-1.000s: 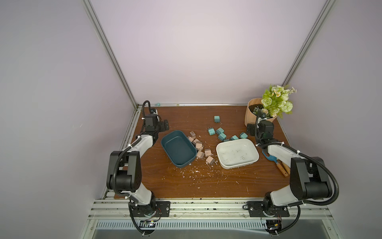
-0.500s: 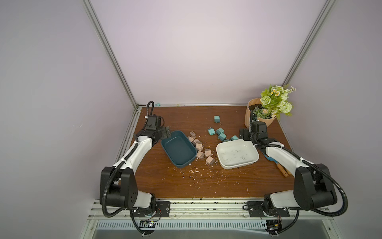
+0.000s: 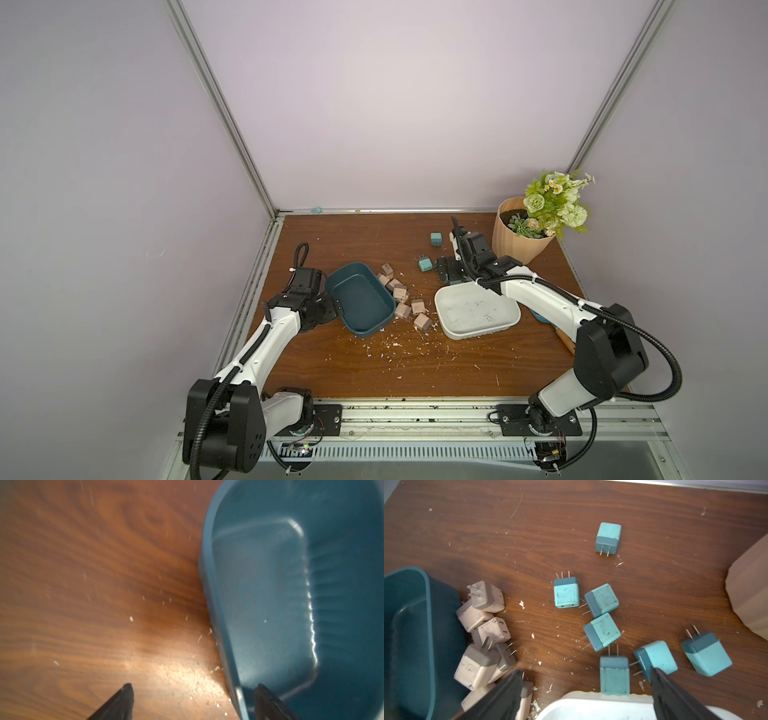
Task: Place the plugs by color into the storage box
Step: Adjust the storage box at the center of the board.
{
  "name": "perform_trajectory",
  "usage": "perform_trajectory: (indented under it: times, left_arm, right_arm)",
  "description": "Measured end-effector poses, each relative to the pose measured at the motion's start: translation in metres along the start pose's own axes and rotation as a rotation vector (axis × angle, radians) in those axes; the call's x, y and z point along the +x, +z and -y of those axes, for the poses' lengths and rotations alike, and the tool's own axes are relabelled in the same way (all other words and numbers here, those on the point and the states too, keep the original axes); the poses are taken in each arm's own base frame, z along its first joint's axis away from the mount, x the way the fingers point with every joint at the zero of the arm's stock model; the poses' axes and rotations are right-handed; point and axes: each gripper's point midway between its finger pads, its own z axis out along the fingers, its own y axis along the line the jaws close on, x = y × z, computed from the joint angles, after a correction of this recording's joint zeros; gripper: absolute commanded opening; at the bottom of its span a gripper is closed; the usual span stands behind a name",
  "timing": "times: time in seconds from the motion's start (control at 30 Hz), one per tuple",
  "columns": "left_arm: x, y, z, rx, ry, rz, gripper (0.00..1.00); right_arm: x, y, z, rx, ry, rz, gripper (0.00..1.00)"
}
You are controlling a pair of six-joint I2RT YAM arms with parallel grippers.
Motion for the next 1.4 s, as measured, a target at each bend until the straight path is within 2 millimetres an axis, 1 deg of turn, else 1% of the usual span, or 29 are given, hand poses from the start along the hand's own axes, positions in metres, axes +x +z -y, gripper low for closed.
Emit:
perform_trajectory:
  times: [0.03,0.1,0.27,0.33,0.43,0.5,0.6,0.73,0.8,0.9,0.97,1.07,1.27,1.4]
  left_arm:
    - [0.005,0.003,-0.001,0.004,-0.025,-0.015,0.89]
    - [0.010,0.007,0.000,0.017,-0.062,-0.029,0.89]
    - [0.011,0.020,0.000,0.007,-0.123,-0.061,0.88]
    - [0.008,0.023,0.002,0.003,-0.132,-0.069,0.88]
    - [-0.005,0.023,0.010,0.017,-0.128,-0.057,0.88]
    - [-0.013,0.024,0.017,0.035,-0.115,-0.044,0.85]
    - [-0.015,0.034,0.021,0.050,-0.092,-0.056,0.80]
    - [-0.003,0.049,0.013,0.015,-0.074,-0.116,0.75]
    - [0.001,0.049,0.005,-0.010,-0.062,-0.131,0.73]
    - [-0.003,0.043,-0.012,-0.042,-0.087,-0.124,0.73]
    - [-0.010,0.037,-0.028,-0.077,-0.119,-0.099,0.73]
    - [-0.016,0.028,-0.044,-0.129,-0.133,-0.081,0.74]
    - [-0.028,0.022,-0.037,-0.108,-0.104,-0.067,0.76]
    - [-0.031,0.021,-0.034,-0.097,-0.098,-0.063,0.76]
  right_arm:
    - [-0.002,0.005,-0.005,-0.014,-0.012,-0.014,0.95]
    - [-0.004,0.015,-0.013,-0.045,-0.035,-0.049,0.95]
    - [-0.009,0.043,-0.035,-0.121,-0.077,-0.131,0.92]
    - [-0.009,0.053,-0.041,-0.143,-0.079,-0.155,0.90]
    - [-0.007,0.064,-0.051,-0.161,-0.078,-0.182,0.88]
    - [-0.004,0.070,-0.059,-0.171,-0.077,-0.197,0.88]
    - [0.003,0.073,-0.076,-0.185,-0.093,-0.218,0.87]
    - [0.017,0.072,-0.106,-0.217,-0.132,-0.248,0.84]
    - [0.026,0.070,-0.118,-0.228,-0.149,-0.268,0.81]
    - [0.038,0.065,-0.131,-0.248,-0.170,-0.295,0.79]
    - [0.041,0.064,-0.133,-0.252,-0.173,-0.308,0.78]
    - [0.044,0.064,-0.130,-0.244,-0.163,-0.323,0.78]
    - [0.046,0.064,-0.126,-0.230,-0.124,-0.338,0.78]
    - [0.049,0.066,-0.127,-0.222,-0.094,-0.351,0.78]
